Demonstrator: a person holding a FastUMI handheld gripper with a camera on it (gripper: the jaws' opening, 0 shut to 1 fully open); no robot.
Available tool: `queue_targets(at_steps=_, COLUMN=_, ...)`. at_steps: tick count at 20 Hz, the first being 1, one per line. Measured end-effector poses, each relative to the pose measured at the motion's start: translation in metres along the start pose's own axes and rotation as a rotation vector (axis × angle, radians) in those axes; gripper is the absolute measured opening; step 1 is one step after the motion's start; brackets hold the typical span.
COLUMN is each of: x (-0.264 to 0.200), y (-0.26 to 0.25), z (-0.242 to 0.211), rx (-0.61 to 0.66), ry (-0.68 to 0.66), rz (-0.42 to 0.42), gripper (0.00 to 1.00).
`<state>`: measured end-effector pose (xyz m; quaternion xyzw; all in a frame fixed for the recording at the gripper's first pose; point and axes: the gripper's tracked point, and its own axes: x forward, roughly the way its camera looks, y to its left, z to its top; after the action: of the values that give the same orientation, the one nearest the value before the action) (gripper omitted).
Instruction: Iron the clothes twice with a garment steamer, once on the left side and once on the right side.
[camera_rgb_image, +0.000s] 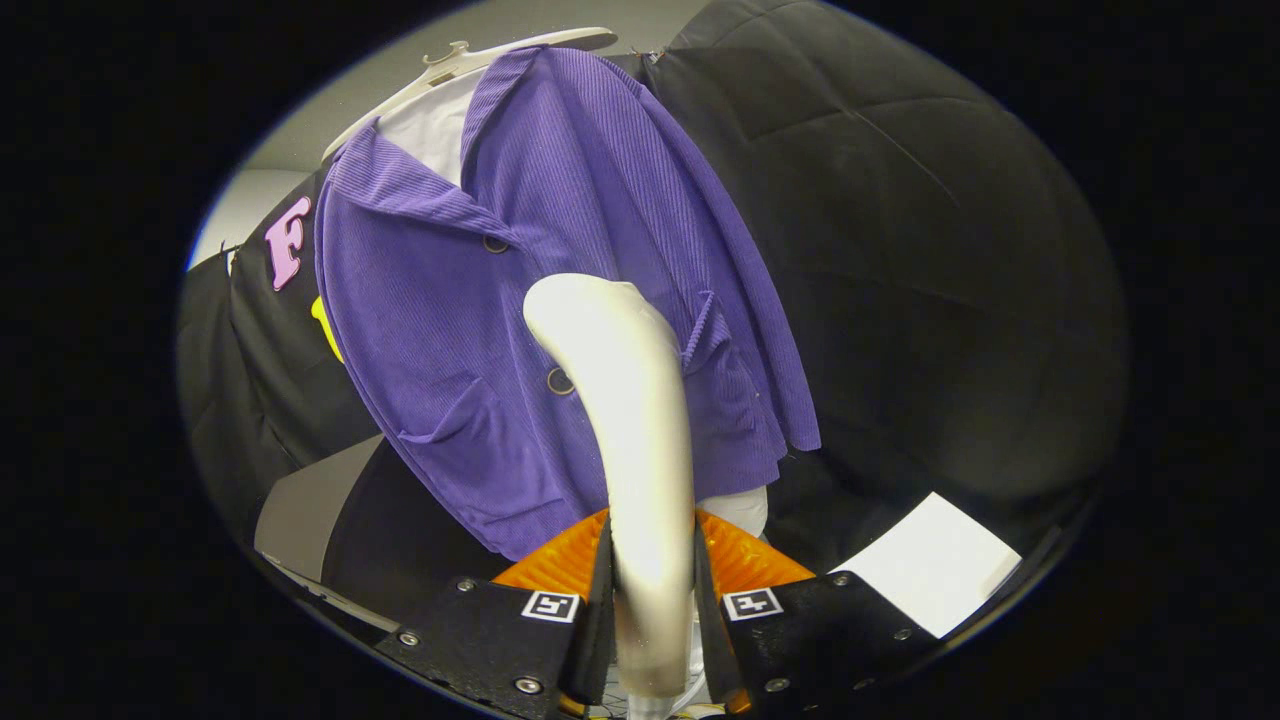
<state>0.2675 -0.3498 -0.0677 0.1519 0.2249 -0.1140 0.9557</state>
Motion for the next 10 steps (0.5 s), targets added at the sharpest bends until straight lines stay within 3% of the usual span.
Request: queue_targets(at_steps=10, x=0.035, y=-0.023, z=-0.101, rx=0.031, ry=0.241, rz=-0.044, gripper=0.38)
